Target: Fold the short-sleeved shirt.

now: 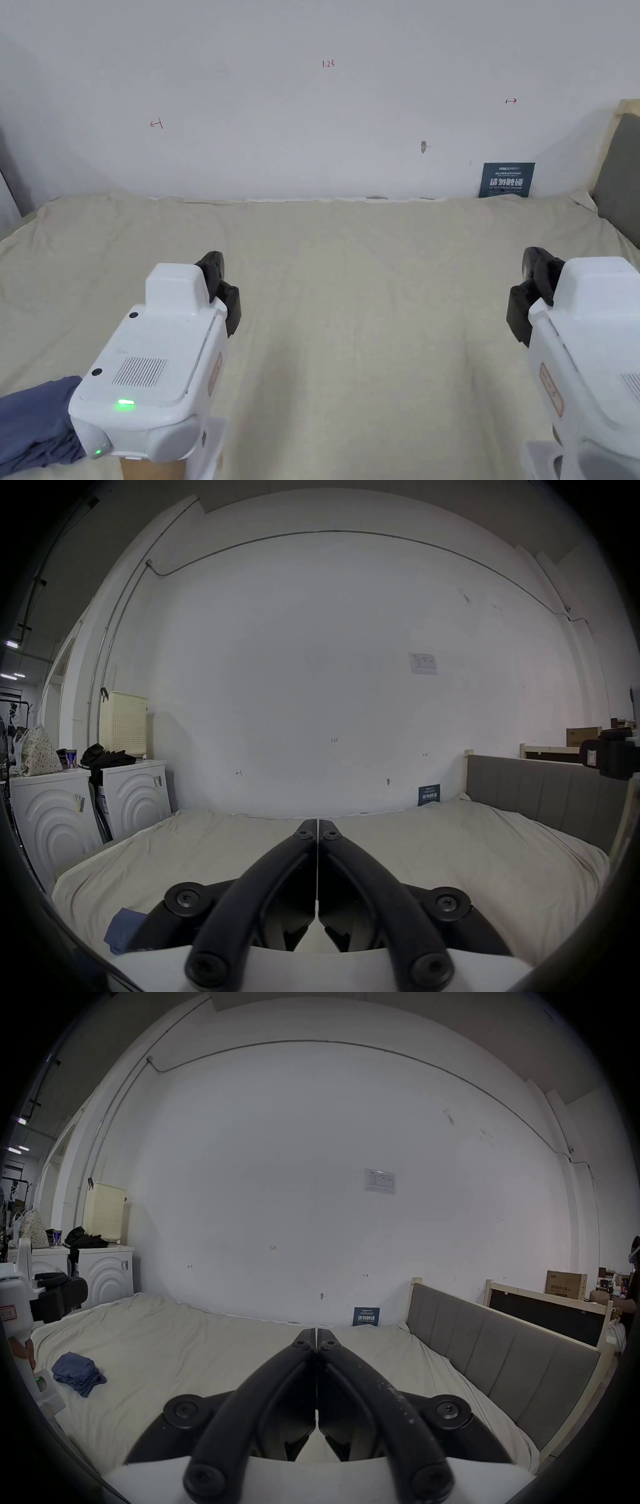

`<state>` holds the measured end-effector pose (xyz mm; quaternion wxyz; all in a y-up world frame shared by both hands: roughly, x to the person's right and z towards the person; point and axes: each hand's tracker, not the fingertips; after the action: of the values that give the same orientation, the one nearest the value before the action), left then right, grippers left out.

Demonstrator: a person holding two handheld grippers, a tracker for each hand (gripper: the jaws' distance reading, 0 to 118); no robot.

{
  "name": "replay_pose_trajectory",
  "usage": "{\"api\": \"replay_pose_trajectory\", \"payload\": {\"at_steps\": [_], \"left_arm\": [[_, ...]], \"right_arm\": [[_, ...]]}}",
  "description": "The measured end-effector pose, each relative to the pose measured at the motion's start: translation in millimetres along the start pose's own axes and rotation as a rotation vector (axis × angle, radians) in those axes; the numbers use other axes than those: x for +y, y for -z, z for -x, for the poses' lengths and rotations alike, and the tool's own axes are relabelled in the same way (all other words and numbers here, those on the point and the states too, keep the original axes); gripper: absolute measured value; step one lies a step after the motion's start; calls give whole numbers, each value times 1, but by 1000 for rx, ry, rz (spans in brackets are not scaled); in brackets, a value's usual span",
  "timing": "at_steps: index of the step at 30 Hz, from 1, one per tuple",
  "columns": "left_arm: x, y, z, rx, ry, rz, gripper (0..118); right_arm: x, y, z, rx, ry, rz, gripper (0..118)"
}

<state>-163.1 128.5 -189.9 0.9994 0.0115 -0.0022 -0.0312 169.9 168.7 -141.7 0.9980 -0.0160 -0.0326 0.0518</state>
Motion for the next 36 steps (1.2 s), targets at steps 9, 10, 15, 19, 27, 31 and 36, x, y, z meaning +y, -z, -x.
{"api": "replay_pose_trajectory", "payload": {"at_steps": [9, 10, 15, 19, 27, 31, 36], "left_arm": [[4, -5, 5, -1, -5, 4, 0], [5, -5, 6, -2, -9, 5, 0], [6, -6, 7, -6, -12, 14, 0], [7, -6, 8, -11, -14, 14, 0], [4, -2, 12, -16, -7, 15, 0], [6, -2, 12, -17, -6, 15, 0], [6, -3, 14, -17, -8, 13, 0]], "right_arm": [[1, -1, 3, 3, 2, -6, 2], [1, -1, 3, 3, 2, -6, 2], [1, -1, 4, 5, 2, -3, 2], [2, -1, 5, 8, 5, -4, 2], [4, -2, 5, 8, 2, -10, 2], [3, -2, 6, 9, 0, -6, 2], [4, -2, 7, 15, 1, -7, 2]]}}
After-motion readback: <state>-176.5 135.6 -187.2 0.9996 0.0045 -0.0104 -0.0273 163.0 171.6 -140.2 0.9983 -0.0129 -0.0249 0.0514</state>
